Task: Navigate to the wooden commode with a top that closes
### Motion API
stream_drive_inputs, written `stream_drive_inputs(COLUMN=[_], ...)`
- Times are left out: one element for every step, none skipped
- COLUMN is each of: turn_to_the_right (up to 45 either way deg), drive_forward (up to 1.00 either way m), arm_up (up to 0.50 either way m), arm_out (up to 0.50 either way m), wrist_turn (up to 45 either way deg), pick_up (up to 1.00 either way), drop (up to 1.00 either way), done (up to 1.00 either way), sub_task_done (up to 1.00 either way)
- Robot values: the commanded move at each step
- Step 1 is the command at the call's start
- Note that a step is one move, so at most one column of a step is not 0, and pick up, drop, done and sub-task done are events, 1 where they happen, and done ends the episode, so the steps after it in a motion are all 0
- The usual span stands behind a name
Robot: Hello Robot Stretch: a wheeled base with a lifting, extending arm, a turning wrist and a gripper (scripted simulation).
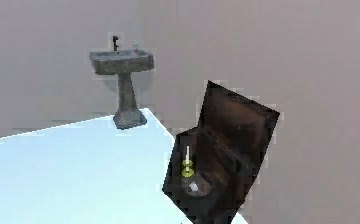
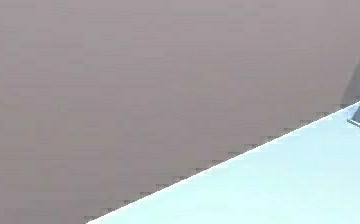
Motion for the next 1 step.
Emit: stream_drive_inputs(turn_to_the_right=[9.0], drive_forward=[0.0], arm_up=[0.0], arm_out=[0.0], wrist_turn=[0.0], pick_up=[0.0], drop=[0.0], done=[0.0], sub_task_done=[0.0])
